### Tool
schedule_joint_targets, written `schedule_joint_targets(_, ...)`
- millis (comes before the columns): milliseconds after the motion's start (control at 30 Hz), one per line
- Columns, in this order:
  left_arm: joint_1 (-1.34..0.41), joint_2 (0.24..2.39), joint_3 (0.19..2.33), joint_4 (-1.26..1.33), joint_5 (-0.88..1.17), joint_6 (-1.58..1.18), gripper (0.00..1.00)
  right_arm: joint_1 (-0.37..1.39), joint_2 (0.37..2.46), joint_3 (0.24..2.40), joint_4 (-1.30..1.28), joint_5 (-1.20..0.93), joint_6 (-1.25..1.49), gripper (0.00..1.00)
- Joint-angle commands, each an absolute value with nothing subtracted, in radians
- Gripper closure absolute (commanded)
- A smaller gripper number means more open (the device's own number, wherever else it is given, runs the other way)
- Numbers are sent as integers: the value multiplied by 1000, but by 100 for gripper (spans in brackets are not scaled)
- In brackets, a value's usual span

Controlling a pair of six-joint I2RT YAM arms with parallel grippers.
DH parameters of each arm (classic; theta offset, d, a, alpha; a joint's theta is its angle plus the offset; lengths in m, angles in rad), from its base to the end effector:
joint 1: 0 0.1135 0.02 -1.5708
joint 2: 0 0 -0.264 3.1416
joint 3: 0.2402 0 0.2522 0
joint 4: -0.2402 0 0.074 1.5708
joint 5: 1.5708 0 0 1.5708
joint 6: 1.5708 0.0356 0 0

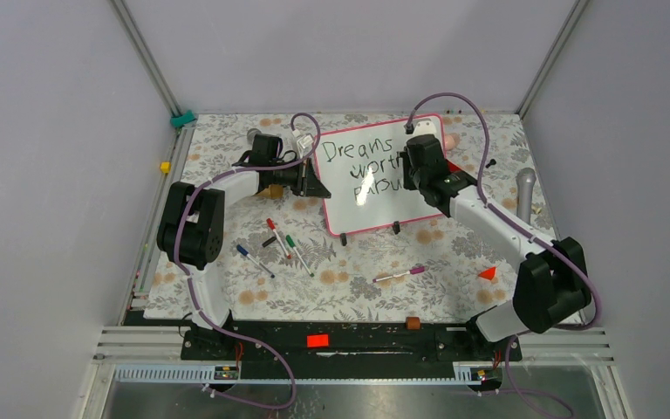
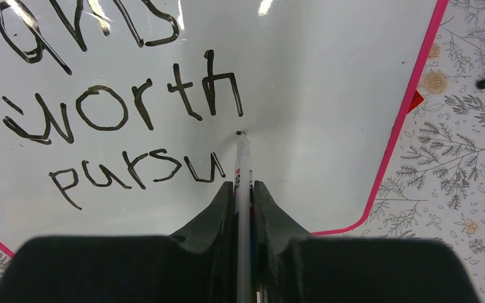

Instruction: Write a sentence on the whiteboard

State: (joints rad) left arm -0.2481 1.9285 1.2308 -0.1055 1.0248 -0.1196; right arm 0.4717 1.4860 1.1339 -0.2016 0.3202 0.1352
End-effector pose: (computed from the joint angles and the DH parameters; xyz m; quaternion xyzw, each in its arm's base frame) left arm 0.3831 -0.1284 0.1828 0.2351 0.7947 -0.5066 0.2377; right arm 0.3079 0.1445 0.2917 -0.0679 0.8631 0.0108 0.5003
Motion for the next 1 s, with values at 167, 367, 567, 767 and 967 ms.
schedule_joint_targets(167, -296, 2030, 1179, -281, 764, -23, 100, 462, 1387, 1099, -213, 314, 146, 100)
schedule_joint_targets(367, -295, 2030, 1179, -281, 760, -23, 100, 462, 1402, 1088, -213, 291, 156, 100)
schedule_joint_targets(567, -295, 2028, 1178, -280, 762, -23, 100, 462, 1437, 1101, -197, 275, 150, 100)
schedule_joint_targets(767, -295, 2028, 1179, -282, 761, -23, 100, 461, 1470, 1114, -184, 274, 148, 100)
schedule_joint_targets(967, -296, 2029, 1178, -281, 760, -23, 100, 462, 1500, 1123, -179, 275, 147, 100)
